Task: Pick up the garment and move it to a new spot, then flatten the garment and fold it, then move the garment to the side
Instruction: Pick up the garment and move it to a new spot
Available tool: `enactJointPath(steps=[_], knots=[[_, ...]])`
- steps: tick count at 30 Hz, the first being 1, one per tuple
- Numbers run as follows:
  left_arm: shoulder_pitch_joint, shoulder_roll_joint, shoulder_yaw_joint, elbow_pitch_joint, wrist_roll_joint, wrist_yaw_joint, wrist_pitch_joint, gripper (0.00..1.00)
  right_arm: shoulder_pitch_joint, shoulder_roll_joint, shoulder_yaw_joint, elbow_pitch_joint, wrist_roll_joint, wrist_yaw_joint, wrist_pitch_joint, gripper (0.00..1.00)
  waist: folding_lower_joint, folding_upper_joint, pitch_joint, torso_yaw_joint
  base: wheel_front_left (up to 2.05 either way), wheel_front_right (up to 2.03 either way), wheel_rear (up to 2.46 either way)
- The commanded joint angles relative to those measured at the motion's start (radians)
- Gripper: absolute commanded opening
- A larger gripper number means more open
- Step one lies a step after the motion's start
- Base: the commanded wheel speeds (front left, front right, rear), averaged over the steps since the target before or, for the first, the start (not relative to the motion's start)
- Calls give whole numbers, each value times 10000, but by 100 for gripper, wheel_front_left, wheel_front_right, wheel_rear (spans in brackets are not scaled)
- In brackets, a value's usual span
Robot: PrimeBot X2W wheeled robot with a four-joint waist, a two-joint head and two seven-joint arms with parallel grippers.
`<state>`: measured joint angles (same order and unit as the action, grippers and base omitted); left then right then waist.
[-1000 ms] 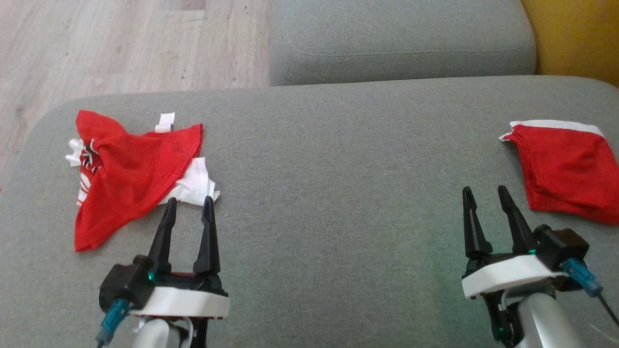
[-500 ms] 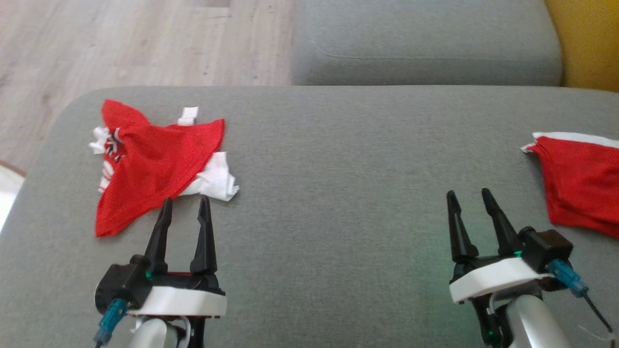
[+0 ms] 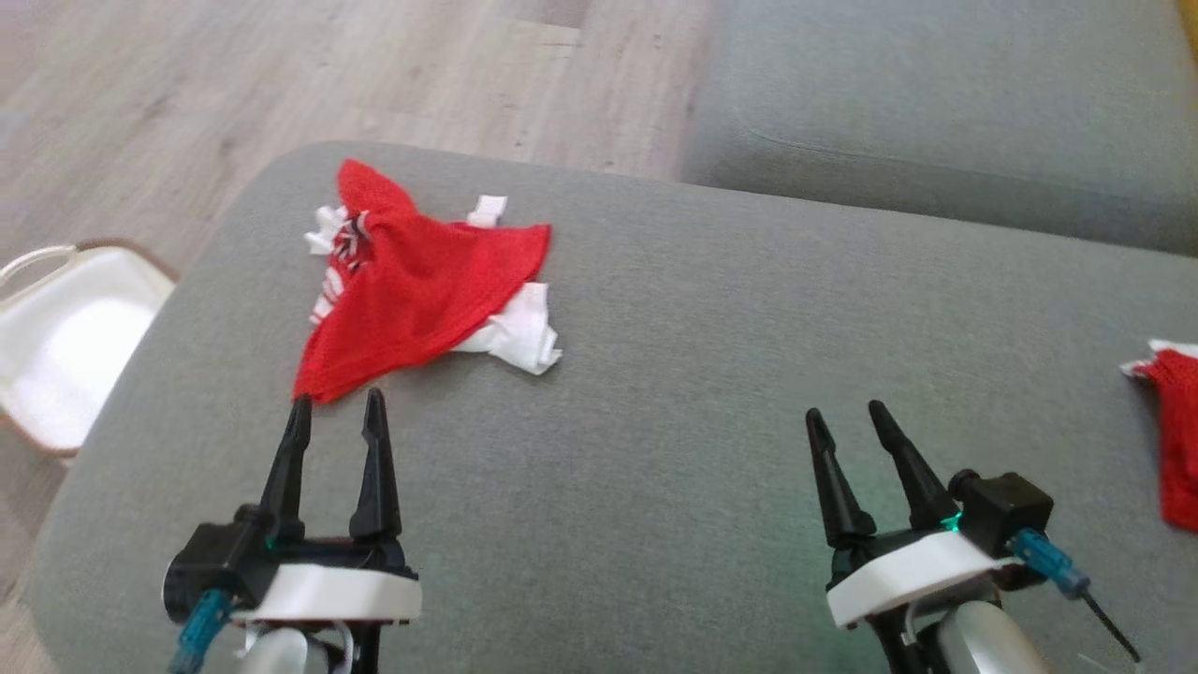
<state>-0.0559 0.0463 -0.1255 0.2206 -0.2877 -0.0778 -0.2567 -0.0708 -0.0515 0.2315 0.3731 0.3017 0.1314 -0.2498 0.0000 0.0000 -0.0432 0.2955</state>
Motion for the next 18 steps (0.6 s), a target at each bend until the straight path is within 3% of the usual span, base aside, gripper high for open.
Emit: enactJointPath(steps=[1,10,18], knots=[[-266,39,362,-305,103,76,-51,100,-249,12,270,-293,90,-7,-119,100,0,0,-54,242,0,0,0],[-201,39,585,-327,193,61,-51,100,-165,12,567,-307,237,-7,-119,100,0,0,-82,645,0,0,0],[-734,241,1005,-271,366,-62,-51,100,-411,12,423,-414,-44,-7,-120,100,0,0,547,354,0,0,0]])
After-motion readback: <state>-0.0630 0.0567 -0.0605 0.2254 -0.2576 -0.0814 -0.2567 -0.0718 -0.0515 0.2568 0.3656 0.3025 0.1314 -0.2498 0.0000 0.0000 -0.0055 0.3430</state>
